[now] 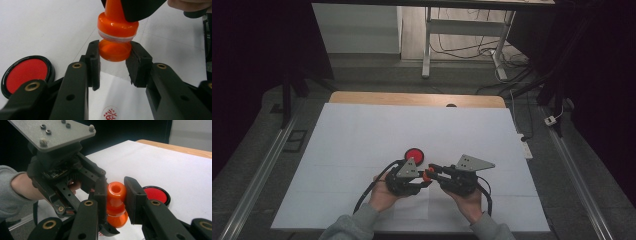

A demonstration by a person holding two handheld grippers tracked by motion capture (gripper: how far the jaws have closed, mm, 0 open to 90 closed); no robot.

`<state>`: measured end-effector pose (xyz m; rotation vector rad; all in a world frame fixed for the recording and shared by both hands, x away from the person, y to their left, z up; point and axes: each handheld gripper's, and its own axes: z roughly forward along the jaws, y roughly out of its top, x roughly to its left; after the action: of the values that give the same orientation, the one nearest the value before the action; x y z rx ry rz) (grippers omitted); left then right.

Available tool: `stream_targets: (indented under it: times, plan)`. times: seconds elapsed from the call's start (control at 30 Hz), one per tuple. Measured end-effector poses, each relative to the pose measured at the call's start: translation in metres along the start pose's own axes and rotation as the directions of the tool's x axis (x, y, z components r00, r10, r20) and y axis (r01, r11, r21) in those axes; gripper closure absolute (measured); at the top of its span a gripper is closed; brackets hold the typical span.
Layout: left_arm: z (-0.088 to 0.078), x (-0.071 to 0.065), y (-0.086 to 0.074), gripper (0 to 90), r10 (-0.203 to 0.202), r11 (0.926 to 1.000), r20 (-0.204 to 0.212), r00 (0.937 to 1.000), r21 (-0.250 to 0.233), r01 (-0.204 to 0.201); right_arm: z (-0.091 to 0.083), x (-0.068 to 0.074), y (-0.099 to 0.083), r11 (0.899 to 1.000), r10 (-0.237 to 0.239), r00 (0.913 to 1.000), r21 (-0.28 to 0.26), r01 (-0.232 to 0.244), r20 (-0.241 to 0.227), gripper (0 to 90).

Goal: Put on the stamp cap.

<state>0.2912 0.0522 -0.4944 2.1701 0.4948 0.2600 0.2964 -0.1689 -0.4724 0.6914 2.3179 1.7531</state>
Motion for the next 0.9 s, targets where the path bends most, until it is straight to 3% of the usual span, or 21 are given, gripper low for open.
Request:
stream_targets:
  times: [0.9]
  plan:
    - [-0.004, -0.0011, 0.0012, 64.8, -0.003, 0.9997, 0.001, 1.0, -0.023, 0.003, 0.0027, -0.0013, -0.0039, 1.0, 0.007, 1.0, 0.018, -0.007, -0.006, 73.2]
